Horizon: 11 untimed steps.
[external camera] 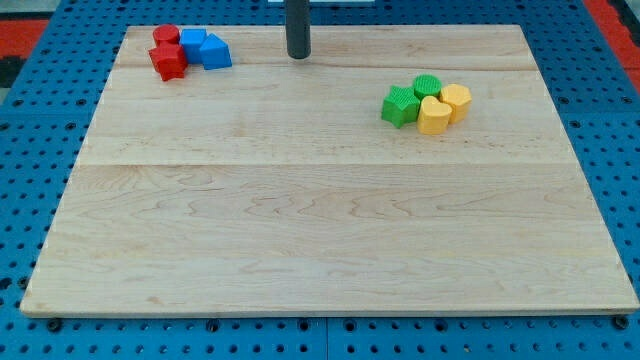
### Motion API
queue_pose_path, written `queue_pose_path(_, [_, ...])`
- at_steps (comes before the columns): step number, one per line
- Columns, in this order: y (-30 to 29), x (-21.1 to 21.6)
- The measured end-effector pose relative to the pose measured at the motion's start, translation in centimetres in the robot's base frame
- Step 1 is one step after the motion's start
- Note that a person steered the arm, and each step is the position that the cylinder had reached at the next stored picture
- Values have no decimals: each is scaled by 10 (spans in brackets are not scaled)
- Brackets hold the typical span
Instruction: Drag the arm to the top right of the blue triangle
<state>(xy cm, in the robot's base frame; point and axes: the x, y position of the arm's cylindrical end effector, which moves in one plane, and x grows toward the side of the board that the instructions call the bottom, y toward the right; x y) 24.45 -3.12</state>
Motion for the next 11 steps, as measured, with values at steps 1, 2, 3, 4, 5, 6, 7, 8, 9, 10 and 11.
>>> queue_pose_path(1, [0,0])
queue_pose_path(2, [-10,-27])
queue_pose_path(3, [-36,-51])
queue_pose_path(4, [-52,-52])
queue_pose_path(5, [-52,-53])
queue_pose_path(6, [-70,-53])
queue_pose_path(7, [-76,-53])
queue_pose_path(8, [-90,-53])
queue_pose_path(9, [-95,-53])
queue_pose_path(10, [-95,-53])
queue_pose_path(11, [-124,-52])
